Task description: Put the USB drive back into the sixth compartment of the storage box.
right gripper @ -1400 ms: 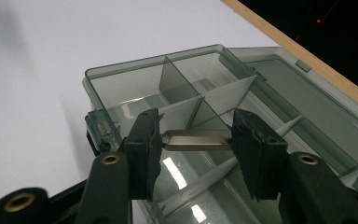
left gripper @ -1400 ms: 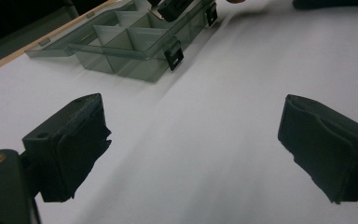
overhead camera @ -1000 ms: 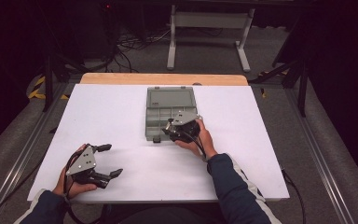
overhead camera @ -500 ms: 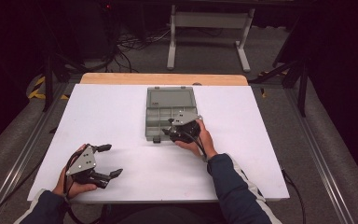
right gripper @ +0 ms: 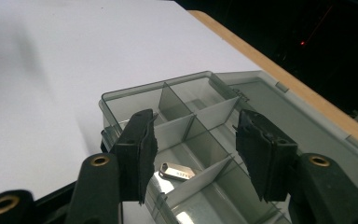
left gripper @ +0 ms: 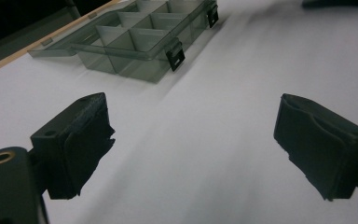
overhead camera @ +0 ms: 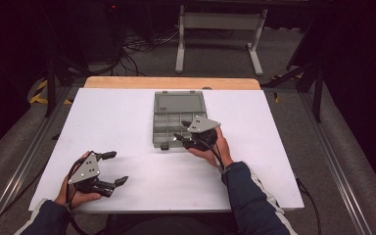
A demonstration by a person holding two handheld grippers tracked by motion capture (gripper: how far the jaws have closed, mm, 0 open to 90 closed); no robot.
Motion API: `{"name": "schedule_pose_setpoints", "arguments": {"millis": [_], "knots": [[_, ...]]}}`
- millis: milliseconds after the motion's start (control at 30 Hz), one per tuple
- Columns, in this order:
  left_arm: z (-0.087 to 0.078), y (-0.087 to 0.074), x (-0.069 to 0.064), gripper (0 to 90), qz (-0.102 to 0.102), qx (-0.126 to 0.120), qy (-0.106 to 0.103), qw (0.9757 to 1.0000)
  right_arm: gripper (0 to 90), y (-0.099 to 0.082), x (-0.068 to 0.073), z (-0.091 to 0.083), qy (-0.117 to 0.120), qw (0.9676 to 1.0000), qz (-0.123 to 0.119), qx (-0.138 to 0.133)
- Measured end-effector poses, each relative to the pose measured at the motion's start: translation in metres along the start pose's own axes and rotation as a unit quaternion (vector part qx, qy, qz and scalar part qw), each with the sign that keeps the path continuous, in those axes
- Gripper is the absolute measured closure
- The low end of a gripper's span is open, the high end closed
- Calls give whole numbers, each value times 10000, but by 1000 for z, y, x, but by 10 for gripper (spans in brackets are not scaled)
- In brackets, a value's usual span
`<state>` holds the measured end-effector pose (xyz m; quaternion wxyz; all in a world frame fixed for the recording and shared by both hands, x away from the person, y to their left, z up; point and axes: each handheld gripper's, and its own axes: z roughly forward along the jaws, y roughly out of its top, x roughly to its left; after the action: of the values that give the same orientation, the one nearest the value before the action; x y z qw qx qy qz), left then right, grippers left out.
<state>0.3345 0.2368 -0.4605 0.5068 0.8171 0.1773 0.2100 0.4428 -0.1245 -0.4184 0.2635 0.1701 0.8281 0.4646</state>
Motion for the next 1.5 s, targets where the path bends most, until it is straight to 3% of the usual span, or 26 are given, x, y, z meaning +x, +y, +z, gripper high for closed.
{"name": "schedule_pose_setpoints", "arguments": {"millis": [467, 700, 1000, 1267, 1500], "knots": [[-1, 2, -1, 194, 41, -10, 173, 9998, 386, -2, 0, -42, -336, 9990, -40, -290], [-1, 2, -1, 212, 57, 0, 251, 9997, 393, -8, 8, -65, -415, 9983, -213, -351], [0, 2, -1, 252, 120, 46, 294, 9995, 408, -19, 15, -79, -440, 9984, -165, -329], [-1, 3, -1, 348, 144, 107, 347, 9992, 479, -27, 21, -87, -351, 9990, -144, -236], [-1, 4, -1, 545, 157, 136, 303, 9993, 626, -37, 25, -93, -228, 9996, -132, -88]]}}
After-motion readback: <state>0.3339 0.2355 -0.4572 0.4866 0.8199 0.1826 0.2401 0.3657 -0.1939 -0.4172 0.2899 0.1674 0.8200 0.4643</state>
